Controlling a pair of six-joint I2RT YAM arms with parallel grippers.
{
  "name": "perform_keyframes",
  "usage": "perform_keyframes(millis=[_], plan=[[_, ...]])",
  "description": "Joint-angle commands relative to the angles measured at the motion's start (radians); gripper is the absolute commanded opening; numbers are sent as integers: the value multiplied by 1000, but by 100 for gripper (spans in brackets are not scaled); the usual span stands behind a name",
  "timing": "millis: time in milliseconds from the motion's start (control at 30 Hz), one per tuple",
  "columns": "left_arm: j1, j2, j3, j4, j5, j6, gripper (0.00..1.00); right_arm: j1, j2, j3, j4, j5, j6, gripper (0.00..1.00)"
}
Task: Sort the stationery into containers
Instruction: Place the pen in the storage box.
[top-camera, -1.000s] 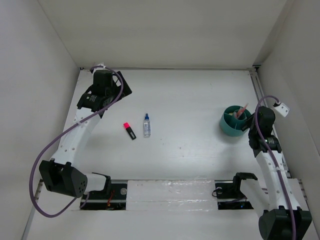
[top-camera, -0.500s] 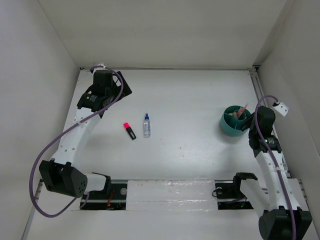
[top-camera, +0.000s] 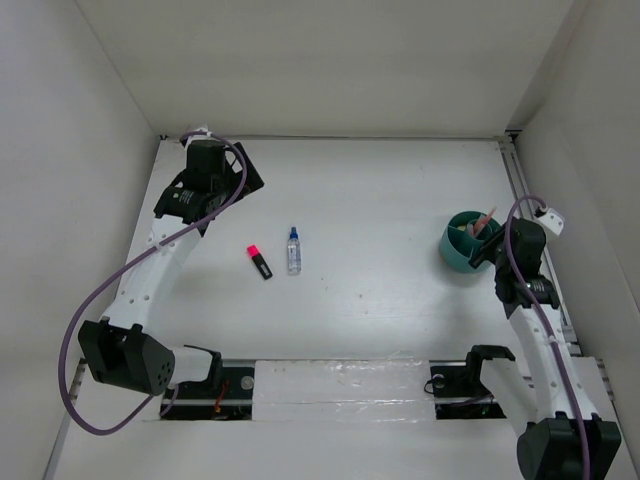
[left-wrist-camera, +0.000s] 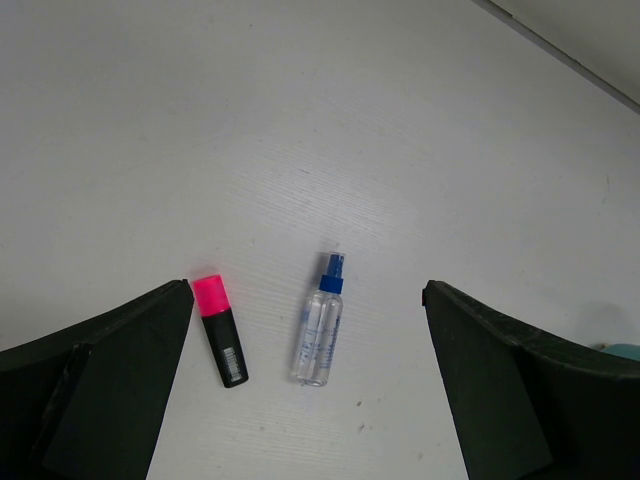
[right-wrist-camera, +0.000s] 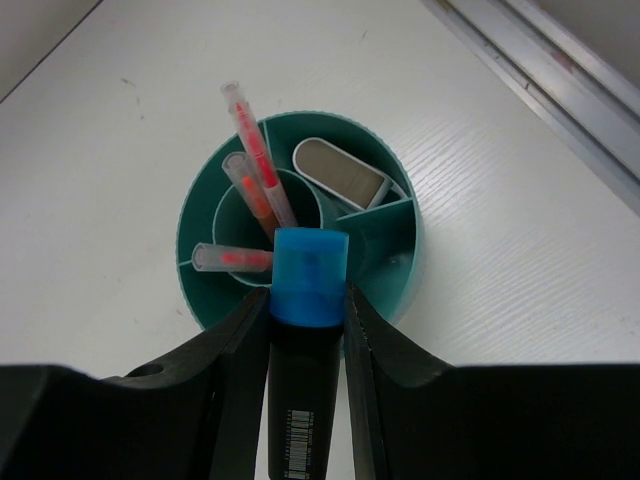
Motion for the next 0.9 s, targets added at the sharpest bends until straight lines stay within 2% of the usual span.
perform_keyframes(millis=[0, 300, 633, 767, 867], plan=[[0, -14, -6, 31, -1, 12, 100, -7, -16, -3, 71, -67, -14, 0], [0, -14, -6, 31, -1, 12, 100, -7, 7, 43, 82, -235, -79, 0], [0, -14, -6, 31, -1, 12, 100, 21, 16, 63, 72, -212, -88, 0], [0, -14, -6, 31, -1, 12, 100, 21, -22, 26, 164, -275, -108, 0], [0, -14, -6, 31, -1, 12, 100, 21, -31, 17, 164, -242, -99, 0]])
